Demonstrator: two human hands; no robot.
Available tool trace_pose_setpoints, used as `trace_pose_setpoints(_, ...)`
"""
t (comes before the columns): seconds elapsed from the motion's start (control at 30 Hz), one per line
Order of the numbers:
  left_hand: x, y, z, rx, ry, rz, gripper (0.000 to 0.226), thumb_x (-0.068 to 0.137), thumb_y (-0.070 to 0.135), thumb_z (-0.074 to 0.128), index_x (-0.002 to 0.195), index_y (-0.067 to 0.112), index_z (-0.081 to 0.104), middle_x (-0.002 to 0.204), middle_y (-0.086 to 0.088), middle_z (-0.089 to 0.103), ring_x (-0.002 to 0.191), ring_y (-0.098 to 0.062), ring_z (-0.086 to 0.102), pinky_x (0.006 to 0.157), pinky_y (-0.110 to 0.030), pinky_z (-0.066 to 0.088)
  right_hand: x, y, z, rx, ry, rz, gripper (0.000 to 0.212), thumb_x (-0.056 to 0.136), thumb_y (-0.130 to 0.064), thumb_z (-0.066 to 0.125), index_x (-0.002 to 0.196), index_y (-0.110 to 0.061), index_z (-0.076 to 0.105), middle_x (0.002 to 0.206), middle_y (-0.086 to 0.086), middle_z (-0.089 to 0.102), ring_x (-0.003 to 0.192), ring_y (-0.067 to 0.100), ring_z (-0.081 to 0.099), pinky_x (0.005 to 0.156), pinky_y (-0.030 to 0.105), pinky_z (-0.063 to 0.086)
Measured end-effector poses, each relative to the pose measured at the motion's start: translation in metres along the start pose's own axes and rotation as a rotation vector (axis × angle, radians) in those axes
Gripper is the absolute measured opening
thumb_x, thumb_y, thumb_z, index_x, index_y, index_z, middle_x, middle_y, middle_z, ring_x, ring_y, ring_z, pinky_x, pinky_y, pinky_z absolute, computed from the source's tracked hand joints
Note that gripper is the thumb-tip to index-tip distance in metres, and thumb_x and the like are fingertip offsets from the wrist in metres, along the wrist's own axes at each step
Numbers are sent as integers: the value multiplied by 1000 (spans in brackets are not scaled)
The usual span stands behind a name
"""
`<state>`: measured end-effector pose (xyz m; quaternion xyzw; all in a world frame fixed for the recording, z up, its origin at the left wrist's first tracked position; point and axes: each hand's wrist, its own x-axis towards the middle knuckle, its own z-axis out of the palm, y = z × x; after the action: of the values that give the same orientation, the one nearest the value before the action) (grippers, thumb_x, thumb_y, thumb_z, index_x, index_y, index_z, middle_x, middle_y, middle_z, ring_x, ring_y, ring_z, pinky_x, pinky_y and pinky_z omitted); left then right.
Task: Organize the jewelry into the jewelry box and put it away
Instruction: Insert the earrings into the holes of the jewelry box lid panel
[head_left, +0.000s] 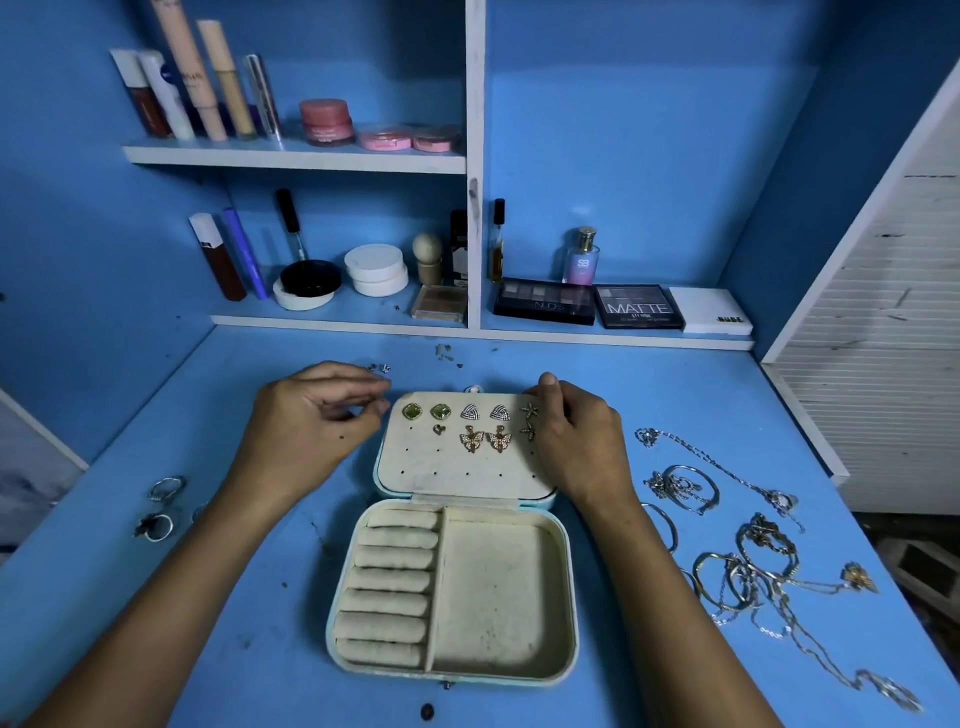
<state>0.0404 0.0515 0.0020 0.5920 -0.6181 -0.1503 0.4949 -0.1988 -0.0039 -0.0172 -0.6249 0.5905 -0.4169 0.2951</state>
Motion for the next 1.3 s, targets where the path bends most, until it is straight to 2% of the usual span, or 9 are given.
trace_pose_setpoints(0.13, -9, -2, 2, 75, -82, 83, 24, 81, -1, 75, 100, 14, 78, 102, 18, 70, 88, -1, 69, 83, -9, 51, -1, 0, -1, 6, -7, -1, 48, 106, -38, 39, 91, -7, 71, 77, 8, 69, 80, 23, 63, 75, 34, 49)
trace_pose_setpoints(0.27, -13, -2, 1, 134, -111, 137, 21, 81, 4, 77, 99, 15, 79, 100, 16, 70, 81, -9, 68, 77, -18, 53, 0, 0, 0, 14, -11, 24, 48, 105, -39, 39, 92, -7, 71, 77, 7, 69, 80, 21, 63, 73, 32, 48)
trace_pose_setpoints(0.33, -15, -2, 1, 139, -121, 148, 22, 80, 3, 77, 99, 14, 79, 100, 14, 69, 81, -8, 68, 77, -17, 53, 0, 0, -1, 12, -12, 26, 48, 106, -39, 39, 92, -7, 72, 77, 7, 69, 80, 20, 63, 73, 31, 48)
trace_pose_setpoints(0.6, -19, 2, 9, 125, -90, 148, 19, 77, 3, 81, 91, 15, 80, 95, 14, 73, 86, 0, 68, 79, -12, 52, 0, 0, -1, 12, -11, 20, 49, 106, -39, 39, 90, -4, 70, 75, 10, 68, 79, 23, 62, 72, 32, 47)
trace_pose_setpoints(0.8, -18, 6, 12, 159, -45, 181, 22, 75, 6, 83, 94, 15, 80, 88, 12, 73, 76, -4, 68, 70, -20, 53, -1, -1, -1, 10, -15, 18, 49, 106, -38, 39, 90, -6, 71, 75, 8, 68, 78, 22, 62, 71, 31, 47)
trace_pose_setpoints(0.93, -15, 5, 11, 184, -7, 173, 16, 69, 8, 87, 82, 12, 79, 77, 7, 74, 69, -1, 67, 66, -22, 53, -1, -1, -1, 7, -16, 17, 49, 106, -39, 39, 90, -5, 71, 75, 9, 68, 80, 24, 62, 74, 33, 48)
trace_pose_setpoints(1.07, -16, 4, 12, 201, -25, 194, 16, 68, 9, 87, 82, 12, 80, 80, 7, 74, 70, -1, 66, 68, -17, 53, 0, -1, -1, 10, -17, 21, 48, 106, -39, 39, 92, -6, 72, 78, 8, 69, 81, 23, 63, 75, 33, 49)
trace_pose_setpoints(1.2, -15, 3, 13, 212, -32, 192, 14, 69, 13, 87, 81, 14, 81, 80, 9, 74, 73, 4, 65, 70, -11, 49, -1, -1, -1, 5, -20, 30, 46, 106, -39, 39, 92, -10, 73, 74, 0, 67, 79, 18, 61, 68, 29, 43)
trace_pose_setpoints(1.3, -16, 2, 14, 200, -15, 138, 19, 67, 17, 88, 84, 15, 81, 78, 8, 74, 73, -2, 67, 73, -13, 50, -1, -1, -1, -1, -25, 26, 47, 106, -38, 39, 89, -9, 72, 71, -2, 65, 78, 18, 60, 66, 28, 39)
